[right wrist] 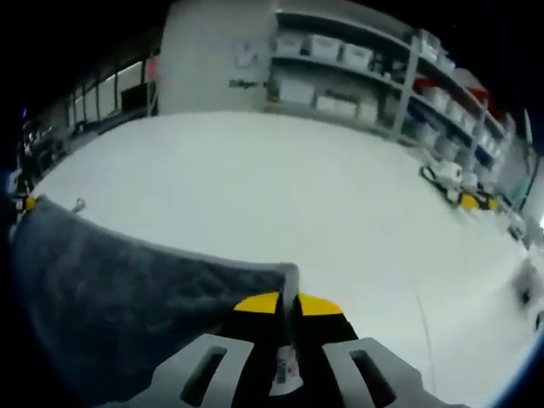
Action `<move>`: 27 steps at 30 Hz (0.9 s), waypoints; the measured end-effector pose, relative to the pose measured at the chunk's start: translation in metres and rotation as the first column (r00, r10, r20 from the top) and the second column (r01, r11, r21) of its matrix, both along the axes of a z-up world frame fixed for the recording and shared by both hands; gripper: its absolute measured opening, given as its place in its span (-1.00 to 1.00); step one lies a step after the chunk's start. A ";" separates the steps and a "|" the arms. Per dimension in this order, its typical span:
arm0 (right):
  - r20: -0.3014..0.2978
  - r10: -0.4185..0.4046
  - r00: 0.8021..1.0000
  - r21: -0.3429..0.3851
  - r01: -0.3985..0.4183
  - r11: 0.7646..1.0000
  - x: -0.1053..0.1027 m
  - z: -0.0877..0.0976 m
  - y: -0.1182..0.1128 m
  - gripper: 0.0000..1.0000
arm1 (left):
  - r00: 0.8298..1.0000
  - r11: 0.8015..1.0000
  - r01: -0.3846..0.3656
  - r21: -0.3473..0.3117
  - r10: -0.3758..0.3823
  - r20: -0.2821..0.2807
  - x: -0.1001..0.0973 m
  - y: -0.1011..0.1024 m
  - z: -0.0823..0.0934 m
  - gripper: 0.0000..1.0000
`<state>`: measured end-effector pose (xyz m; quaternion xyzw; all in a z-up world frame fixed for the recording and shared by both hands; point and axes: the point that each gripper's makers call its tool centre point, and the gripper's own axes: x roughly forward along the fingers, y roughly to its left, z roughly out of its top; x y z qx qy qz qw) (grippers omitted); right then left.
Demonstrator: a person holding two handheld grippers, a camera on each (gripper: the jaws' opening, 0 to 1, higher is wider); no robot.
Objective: Open the folded towel by lifting each exposed corner and separating the folded layers until the towel lies flat within the target outline without major curled edges
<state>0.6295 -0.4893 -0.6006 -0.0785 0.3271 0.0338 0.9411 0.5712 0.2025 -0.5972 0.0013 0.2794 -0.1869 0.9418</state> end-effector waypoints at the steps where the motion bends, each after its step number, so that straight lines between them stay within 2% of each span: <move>1: 0.000 -0.003 1.000 0.001 0.003 1.000 0.001 0.000 0.000 -0.96 | 1.000 1.000 0.000 0.002 0.000 0.001 0.000 0.000 0.000 -0.96; 9: -0.009 0.009 1.000 0.015 -0.009 1.000 0.010 0.001 0.011 -0.96 | 1.000 0.999 -0.021 -0.027 0.021 -0.002 0.012 0.020 0.000 -0.96; 10: -0.007 0.006 1.000 0.010 -0.006 1.000 0.012 0.002 0.010 -0.97 | 1.000 1.000 -0.024 -0.016 0.024 0.000 0.016 0.023 0.000 -0.96; 11: -0.006 -0.002 1.000 -0.018 0.002 1.000 0.014 0.002 0.006 -0.98 | 0.999 0.999 -0.043 0.025 0.042 0.005 0.021 0.032 -0.001 -0.96; 12: -0.009 0.007 1.000 -0.001 -0.007 1.000 0.016 0.001 0.008 -0.98 | 0.999 0.999 -0.038 0.018 0.038 0.004 0.023 0.032 0.000 -0.96; 13: -0.008 -0.006 1.000 0.050 0.006 0.999 0.018 0.000 0.013 -0.98 | 0.999 0.999 -0.040 0.012 0.040 -0.002 0.026 0.035 0.000 -0.96; 15: -0.007 -0.004 1.000 0.037 0.004 0.999 0.022 0.000 0.010 -0.98 | 0.999 0.999 -0.038 0.000 0.038 -0.014 0.031 0.034 -0.002 -0.96; 18: -0.001 0.003 1.000 0.014 -0.003 1.000 0.026 0.000 0.014 -0.99 | 1.000 0.998 -0.026 0.049 0.026 -0.003 0.039 0.033 -0.003 -0.96; 27: 0.014 0.014 1.000 -0.013 -0.014 1.000 0.036 0.000 0.016 -1.00 | 0.999 0.999 -0.032 0.021 0.032 -0.014 0.057 0.039 -0.003 -0.97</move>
